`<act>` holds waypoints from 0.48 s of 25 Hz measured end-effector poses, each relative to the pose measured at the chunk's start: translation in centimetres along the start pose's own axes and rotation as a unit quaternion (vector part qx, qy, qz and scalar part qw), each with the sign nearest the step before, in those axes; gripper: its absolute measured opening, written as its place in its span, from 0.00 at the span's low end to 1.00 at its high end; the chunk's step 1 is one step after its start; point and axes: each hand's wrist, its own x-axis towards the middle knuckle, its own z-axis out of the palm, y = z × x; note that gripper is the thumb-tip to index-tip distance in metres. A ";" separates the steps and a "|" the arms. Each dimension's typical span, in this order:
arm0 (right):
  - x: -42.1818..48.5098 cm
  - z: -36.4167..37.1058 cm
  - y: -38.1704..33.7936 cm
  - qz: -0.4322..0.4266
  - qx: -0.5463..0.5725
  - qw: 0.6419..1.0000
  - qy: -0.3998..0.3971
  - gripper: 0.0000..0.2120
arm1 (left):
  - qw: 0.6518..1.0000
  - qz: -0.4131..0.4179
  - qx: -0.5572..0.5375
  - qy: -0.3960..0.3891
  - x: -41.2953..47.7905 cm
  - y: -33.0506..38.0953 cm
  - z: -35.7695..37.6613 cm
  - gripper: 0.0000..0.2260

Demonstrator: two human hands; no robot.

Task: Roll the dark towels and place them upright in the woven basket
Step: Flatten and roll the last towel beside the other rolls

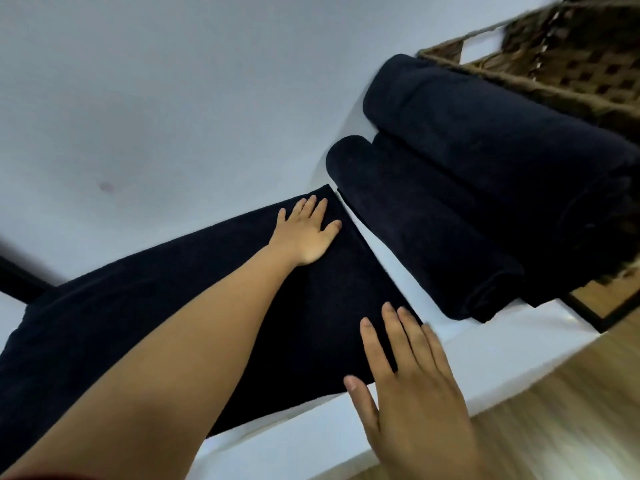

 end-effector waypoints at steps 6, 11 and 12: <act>-0.6 0.3 0.0 0.101 0.161 0.962 0.196 0.17 | 0.999 0.045 -0.003 0.030 3.8 -0.4 -0.4 0.32; 0.0 -1.2 -1.2 0.342 0.342 0.837 0.256 0.14 | 0.995 0.093 0.010 0.030 1.0 -1.8 0.8 0.33; -0.2 -1.1 -1.2 0.373 0.378 0.807 0.259 0.12 | 0.994 0.103 0.004 0.026 0.7 -1.9 1.0 0.33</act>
